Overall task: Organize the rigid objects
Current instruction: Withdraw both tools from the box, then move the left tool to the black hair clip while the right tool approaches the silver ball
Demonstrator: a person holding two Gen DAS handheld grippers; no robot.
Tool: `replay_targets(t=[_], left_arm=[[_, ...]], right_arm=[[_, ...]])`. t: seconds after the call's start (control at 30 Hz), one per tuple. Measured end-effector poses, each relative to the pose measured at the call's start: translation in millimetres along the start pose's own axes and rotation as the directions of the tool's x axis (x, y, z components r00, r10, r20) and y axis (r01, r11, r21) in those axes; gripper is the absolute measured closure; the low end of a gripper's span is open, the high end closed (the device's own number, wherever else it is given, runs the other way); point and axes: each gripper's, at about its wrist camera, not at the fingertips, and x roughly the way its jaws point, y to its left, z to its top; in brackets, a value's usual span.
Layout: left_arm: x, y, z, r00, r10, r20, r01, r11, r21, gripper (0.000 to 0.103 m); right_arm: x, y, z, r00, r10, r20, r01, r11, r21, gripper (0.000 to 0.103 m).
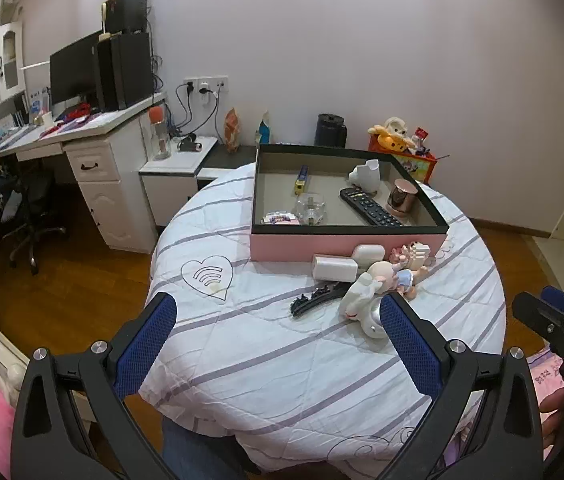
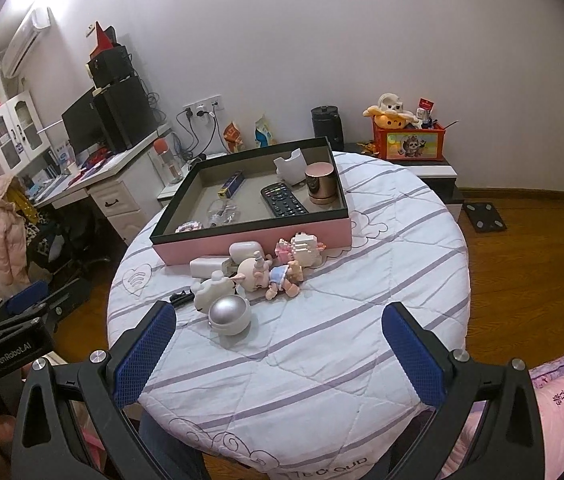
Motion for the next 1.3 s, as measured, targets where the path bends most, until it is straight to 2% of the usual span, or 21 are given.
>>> replay_targets(t=[0.43,0.57,0.97,1.1,1.3], left_arm=[[19.1,1.3,-4.5,0.999,0.001,-0.037,0.000,1.000,0.015,0.000],[41.3,-1.3,-15.1,0.996,0.011,-0.088,-0.007,0.999,0.043,0.000],[110.6,-1.7,-34.5,0.978,-0.006,-0.207,0.022,0.997,0.074,0.000],[129.0,-2.8,-34.9,0.973,-0.043,-0.227,0.060,0.996,0.068,0.000],[149.8,-3.9,-29.7,0.973,-0.046,-0.225,0.066,0.994,0.083,0.000]], right_arm=[[9.2,-1.0,3.5,1.000,-0.012,-0.021,0.012,1.000,-0.005,0.000],[19.8,-1.5,1.6,0.999,-0.018,-0.046,0.017,1.000,-0.009,0.000],[71.9,1.5,-11.1,0.986,0.008,-0.168,-0.013,1.000,-0.025,0.000],[91.5,6.6,-12.7,0.979,0.036,-0.200,-0.044,0.998,-0.034,0.000],[123.6,21.1,-13.1,0.965,0.081,-0.249,-0.100,0.993,-0.064,0.000]])
